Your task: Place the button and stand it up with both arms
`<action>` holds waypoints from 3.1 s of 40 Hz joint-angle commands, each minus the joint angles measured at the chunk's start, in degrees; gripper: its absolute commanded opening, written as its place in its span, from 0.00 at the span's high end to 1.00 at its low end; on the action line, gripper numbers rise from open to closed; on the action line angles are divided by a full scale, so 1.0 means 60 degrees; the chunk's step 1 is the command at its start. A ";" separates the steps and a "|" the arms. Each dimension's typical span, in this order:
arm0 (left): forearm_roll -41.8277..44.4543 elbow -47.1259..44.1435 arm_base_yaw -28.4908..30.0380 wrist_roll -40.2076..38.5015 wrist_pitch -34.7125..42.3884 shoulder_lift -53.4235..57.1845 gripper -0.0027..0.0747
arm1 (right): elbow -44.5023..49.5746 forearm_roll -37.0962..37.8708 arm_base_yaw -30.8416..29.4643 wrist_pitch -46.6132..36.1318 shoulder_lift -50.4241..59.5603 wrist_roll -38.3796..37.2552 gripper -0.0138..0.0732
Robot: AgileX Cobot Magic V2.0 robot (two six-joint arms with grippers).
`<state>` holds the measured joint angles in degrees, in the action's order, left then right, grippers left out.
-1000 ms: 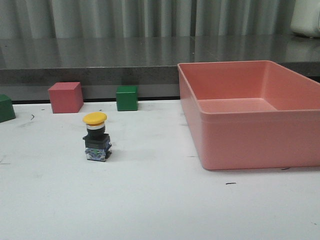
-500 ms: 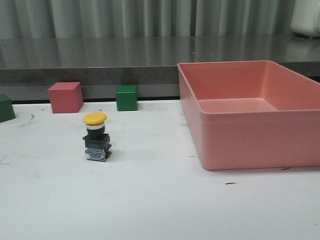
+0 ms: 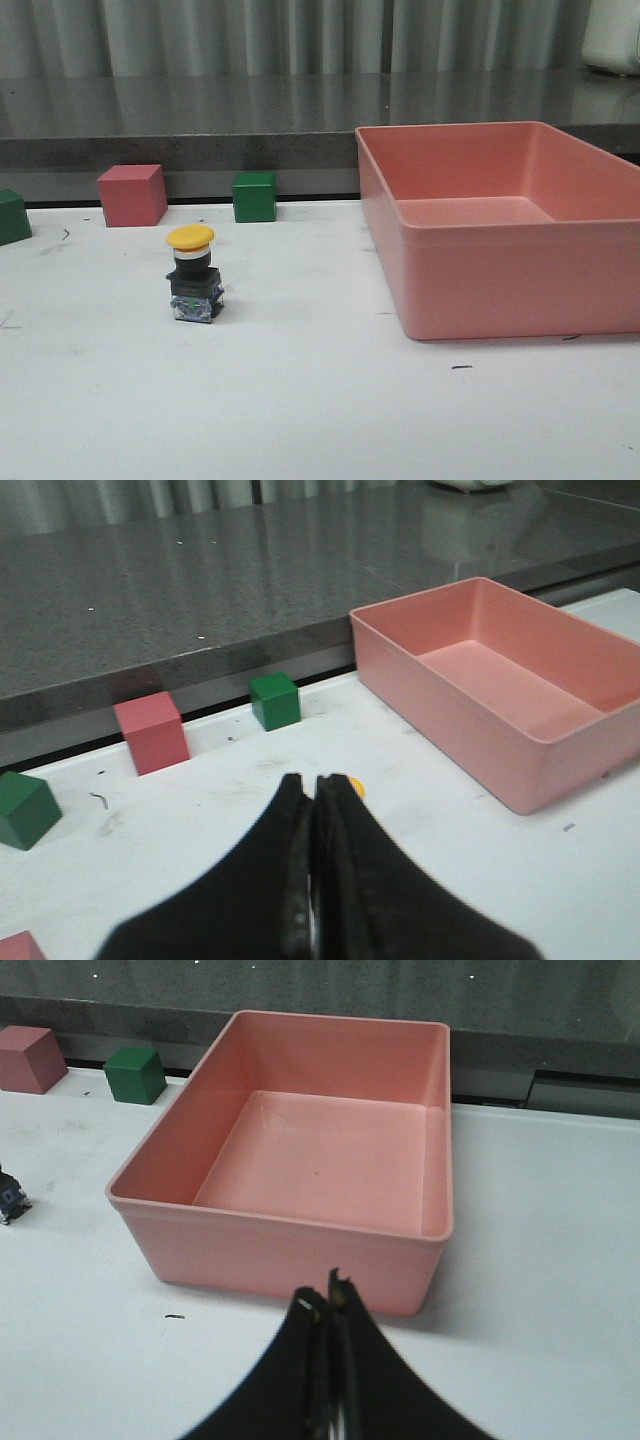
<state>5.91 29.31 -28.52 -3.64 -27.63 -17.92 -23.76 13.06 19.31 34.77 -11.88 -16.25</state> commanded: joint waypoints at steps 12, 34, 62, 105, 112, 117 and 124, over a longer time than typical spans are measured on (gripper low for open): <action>-0.0985 -0.2159 0.4176 0.0047 0.1597 0.2825 0.99 | -0.0230 0.0257 -0.0041 -0.0772 -0.0087 0.0024 0.92; -0.1152 -0.4947 0.5392 0.0047 0.4352 0.3268 0.99 | -0.0230 0.0257 -0.0041 -0.0781 -0.0087 0.0024 0.92; -0.1152 -0.4989 0.5392 0.0047 0.4196 0.3268 0.99 | -0.0230 0.0257 -0.0041 -0.0781 -0.0087 0.0024 0.92; -0.1152 -0.4989 0.5392 0.0047 0.4196 0.3268 0.99 | 0.4171 -0.2518 -0.2713 -0.4472 0.2247 0.2552 0.92; -0.1152 -0.4989 0.5392 0.0047 0.4210 0.3268 0.99 | 0.4171 -0.2518 -0.2713 -0.4460 0.2247 0.2552 0.92; -0.1152 -0.4989 0.5392 0.0047 0.4210 0.3268 0.99 | 0.4171 -0.2518 -0.2713 -0.4460 0.2247 0.2552 0.92; -0.1152 -0.4989 0.5392 0.0047 0.4210 0.3268 0.99 | 0.4171 -0.2518 -0.2713 -0.4460 0.2247 0.2552 0.92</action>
<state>-0.52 -0.19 3.81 -3.23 -7.55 0.22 1.51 -2.00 3.35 13.04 0.57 -1.41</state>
